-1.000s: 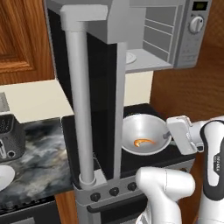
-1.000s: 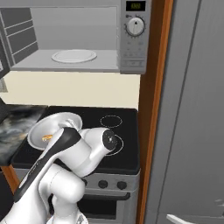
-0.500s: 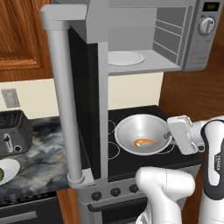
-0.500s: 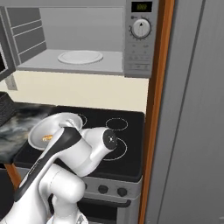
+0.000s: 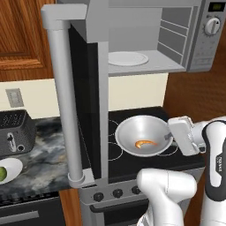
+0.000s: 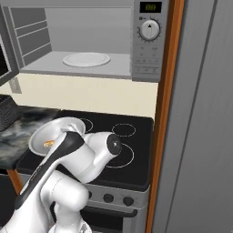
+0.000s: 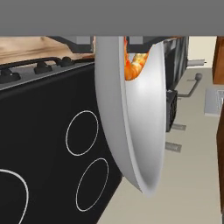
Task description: Remove the mango from the bowl and place it on the small plate. Then place the bowl with only the shrimp in the microwave, close the door, and press the start button to microwave the shrimp.
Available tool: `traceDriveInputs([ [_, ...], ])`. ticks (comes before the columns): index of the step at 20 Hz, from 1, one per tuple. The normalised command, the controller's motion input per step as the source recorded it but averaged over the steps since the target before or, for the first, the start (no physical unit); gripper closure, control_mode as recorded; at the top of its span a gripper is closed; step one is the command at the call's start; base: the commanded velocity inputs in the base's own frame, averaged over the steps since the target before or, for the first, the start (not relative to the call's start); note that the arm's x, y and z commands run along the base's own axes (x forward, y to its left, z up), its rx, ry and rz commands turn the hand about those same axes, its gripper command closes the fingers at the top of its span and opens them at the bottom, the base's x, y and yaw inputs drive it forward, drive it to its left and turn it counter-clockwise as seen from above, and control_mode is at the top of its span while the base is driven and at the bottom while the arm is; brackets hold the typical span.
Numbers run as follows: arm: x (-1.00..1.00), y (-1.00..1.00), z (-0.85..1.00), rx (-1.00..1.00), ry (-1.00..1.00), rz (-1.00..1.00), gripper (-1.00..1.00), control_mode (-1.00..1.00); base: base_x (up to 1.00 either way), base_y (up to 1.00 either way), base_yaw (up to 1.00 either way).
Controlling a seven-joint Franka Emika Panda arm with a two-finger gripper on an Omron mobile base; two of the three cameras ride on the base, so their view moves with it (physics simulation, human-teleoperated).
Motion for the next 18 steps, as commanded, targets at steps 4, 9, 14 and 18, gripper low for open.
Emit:
traceDriveInputs([
  [4,0.01,0.0,0.03,0.02,-0.01,-0.01,1.0,-1.0,0.03,0.0,0.0],
  [9,0.05,0.39,0.36,0.04,-0.16,-0.19,1.0,-1.0,0.0,0.0,0.0],
  [14,0.16,0.41,0.6,0.01,-0.14,-0.27,1.0,-1.0,0.0,0.0,0.0],
  [18,0.07,0.08,0.76,0.0,-0.06,-0.2,1.0,-1.0,0.0,0.0,0.0],
])
